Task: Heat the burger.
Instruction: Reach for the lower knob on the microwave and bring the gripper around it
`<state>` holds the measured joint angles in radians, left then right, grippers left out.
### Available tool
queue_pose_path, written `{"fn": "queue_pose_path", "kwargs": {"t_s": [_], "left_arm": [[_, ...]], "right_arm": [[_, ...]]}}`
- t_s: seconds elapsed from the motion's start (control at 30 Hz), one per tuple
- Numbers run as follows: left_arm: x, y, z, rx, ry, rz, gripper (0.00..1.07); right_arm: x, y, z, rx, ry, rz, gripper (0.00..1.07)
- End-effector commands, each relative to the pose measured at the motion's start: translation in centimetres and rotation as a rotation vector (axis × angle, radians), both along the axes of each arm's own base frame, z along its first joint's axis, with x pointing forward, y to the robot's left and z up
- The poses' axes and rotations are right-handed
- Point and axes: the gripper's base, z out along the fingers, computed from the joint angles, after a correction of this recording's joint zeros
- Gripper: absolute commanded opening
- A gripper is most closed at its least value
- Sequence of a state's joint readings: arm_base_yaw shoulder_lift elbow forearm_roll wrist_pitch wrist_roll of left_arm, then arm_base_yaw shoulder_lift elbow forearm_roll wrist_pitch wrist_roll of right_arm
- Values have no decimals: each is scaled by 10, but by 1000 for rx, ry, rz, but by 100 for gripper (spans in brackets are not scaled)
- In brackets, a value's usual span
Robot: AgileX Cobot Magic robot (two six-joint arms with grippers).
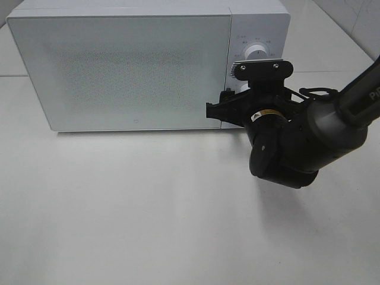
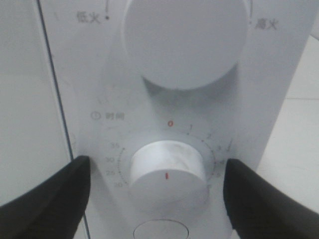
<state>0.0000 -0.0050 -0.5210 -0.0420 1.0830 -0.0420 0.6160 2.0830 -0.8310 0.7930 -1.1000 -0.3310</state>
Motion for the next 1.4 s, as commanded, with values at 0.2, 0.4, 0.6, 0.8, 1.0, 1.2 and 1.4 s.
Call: {"fn": "queue_pose_path", "kwargs": {"t_s": [0.2, 0.4, 0.6, 0.8, 1.0, 1.2, 1.4], "left_arm": [[-2, -1, 1, -6, -29, -4, 100], [-2, -1, 1, -6, -29, -4, 100], [-2, -1, 1, -6, -29, -4, 100], [-2, -1, 1, -6, -29, -4, 100], [-2, -1, 1, -6, -29, -4, 100], [-2, -1, 1, -6, -29, -4, 100], [-2, -1, 1, -6, -29, -4, 100]], "right_arm": [[6, -4, 5, 17, -58, -45, 73], [6, -5, 17, 33, -106, -61, 67], [6, -5, 17, 38, -100, -68, 60], [5, -5, 16, 48, -89, -69, 15], [5, -5, 16, 88, -90, -71, 0], [6, 2, 20, 150, -137, -12, 0], [7, 7, 23, 373, -164, 5, 0]]}}
